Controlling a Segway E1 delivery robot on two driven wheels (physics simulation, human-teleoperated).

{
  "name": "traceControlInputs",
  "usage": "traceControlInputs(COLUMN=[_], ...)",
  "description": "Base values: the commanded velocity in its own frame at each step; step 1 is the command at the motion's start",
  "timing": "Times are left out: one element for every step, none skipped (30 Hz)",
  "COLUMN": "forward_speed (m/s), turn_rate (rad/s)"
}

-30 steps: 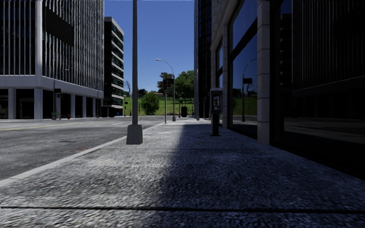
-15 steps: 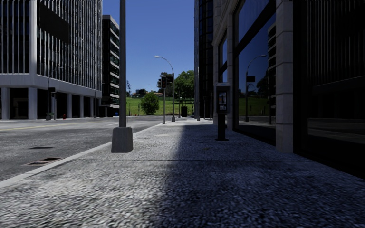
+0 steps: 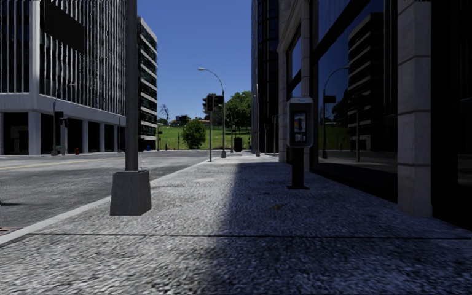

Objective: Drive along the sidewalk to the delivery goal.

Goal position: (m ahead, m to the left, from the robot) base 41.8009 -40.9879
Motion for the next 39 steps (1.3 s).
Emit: traceControlInputs(forward_speed=[2.0,2.0,2.0,2.0,2.0,2.0,2.0,2.0,2.0,2.0,2.0,2.0,2.0,2.0,2.0,2.0,2.0,2.0,2.0,2.0,2.0,2.0,2.0,2.0,2.0,2.0,2.0,2.0,2.0,2.0,2.0,2.0,2.0,2.0,2.0,2.0,2.0,2.0,2.0], turn_rate=[0.0,0.0,0.0,0.0,0.0,0.0,0.0,0.0,0.0,0.0,0.0,0.0,0.0,0.0,0.0,0.0,0.0,0.0,0.0,0.0,0.0,0.0,0.0,0.0,0.0,0.0,0.0,0.0,0.0,0.0,0.0,0.0,0.0,0.0,0.0,0.0,0.0,0.0,0.0])
